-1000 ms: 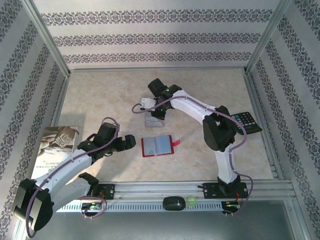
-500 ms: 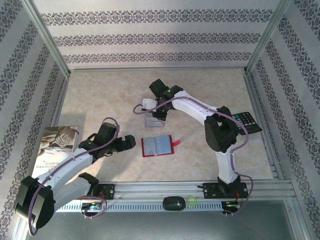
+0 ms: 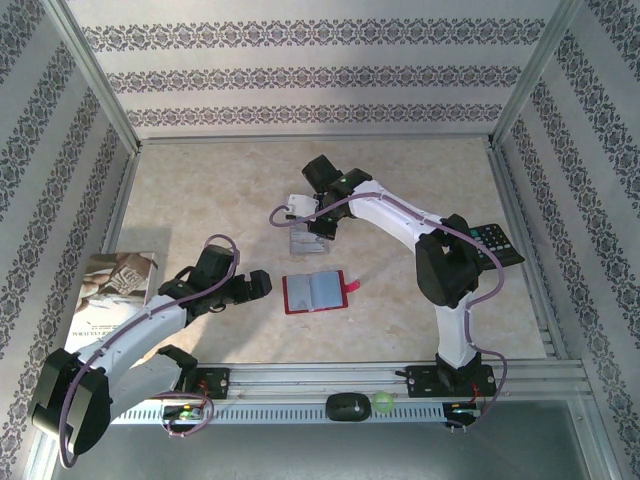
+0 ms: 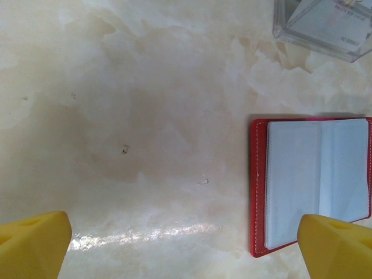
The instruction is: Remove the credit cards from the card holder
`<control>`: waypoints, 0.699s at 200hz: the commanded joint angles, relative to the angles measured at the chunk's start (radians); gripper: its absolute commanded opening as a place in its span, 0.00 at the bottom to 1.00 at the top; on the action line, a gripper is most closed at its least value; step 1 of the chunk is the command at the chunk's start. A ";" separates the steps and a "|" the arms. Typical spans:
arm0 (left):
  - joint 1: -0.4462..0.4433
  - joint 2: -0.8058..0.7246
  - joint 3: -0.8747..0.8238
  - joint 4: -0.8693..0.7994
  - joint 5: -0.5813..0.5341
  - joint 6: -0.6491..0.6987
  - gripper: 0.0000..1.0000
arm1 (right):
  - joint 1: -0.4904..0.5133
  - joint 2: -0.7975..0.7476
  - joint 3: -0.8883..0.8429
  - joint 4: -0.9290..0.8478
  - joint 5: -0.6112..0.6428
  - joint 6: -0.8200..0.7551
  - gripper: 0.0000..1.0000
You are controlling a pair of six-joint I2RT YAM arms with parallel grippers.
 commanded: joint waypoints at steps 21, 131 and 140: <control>0.021 0.017 -0.015 0.048 0.005 -0.013 1.00 | 0.003 0.041 0.036 -0.055 -0.017 -0.030 0.00; 0.024 0.036 -0.013 0.074 0.030 -0.010 1.00 | 0.016 0.056 0.043 0.094 0.049 0.047 0.30; 0.025 0.031 -0.014 0.079 0.033 -0.010 1.00 | 0.016 0.030 0.022 0.147 0.053 0.066 0.32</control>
